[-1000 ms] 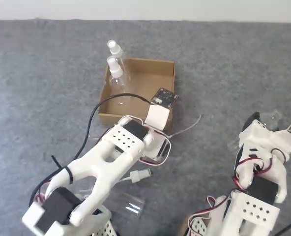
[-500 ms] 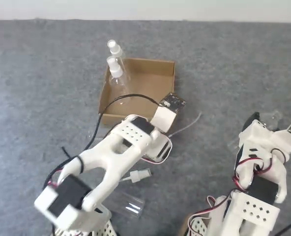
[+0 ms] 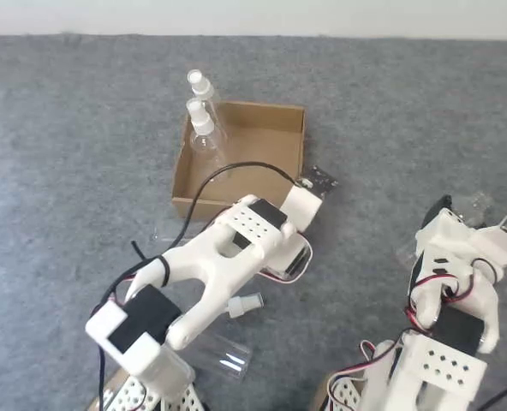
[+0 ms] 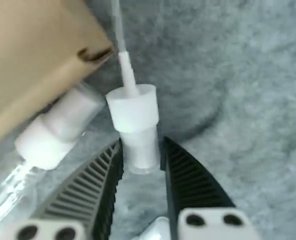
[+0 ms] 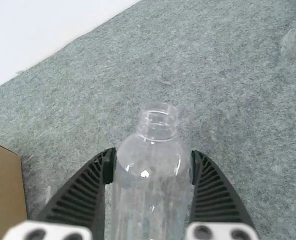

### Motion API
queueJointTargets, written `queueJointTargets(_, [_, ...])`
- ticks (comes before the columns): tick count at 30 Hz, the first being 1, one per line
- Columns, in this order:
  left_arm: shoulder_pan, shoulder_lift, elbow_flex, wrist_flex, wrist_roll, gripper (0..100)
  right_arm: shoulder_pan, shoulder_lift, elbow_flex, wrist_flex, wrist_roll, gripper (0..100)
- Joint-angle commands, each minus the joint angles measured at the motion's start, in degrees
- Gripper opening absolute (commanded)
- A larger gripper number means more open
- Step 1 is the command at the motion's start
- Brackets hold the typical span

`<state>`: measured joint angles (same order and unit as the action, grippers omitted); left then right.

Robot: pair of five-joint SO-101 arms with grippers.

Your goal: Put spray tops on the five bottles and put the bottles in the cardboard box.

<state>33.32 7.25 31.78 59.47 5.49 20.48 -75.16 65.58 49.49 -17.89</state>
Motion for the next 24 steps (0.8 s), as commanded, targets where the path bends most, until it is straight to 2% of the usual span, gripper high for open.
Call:
queueJointTargets(1, [1.05,-0.97,-2.59,0.62,-0.79,9,0.48,-1.01,-0.97,-1.54,-0.09,2.0])
queueJointTargets(4, [1.93,-1.32,-2.68,0.70,-3.08,5,0.57,-1.01,-0.97,-1.54,-0.09,2.0])
queueJointTargets(9, [2.29,-1.32,-2.68,1.14,-3.25,5,0.57,-1.01,-0.97,-1.54,-0.09,2.0])
queueJointTargets(13, [2.55,-2.55,-6.02,6.86,-3.34,4,0.57,-1.01,-0.97,-1.54,-0.09,2.0])
queueJointTargets(24, [2.11,-17.23,-7.52,13.89,-3.60,4,0.48,-1.01,-0.97,-1.54,-0.09,2.0])
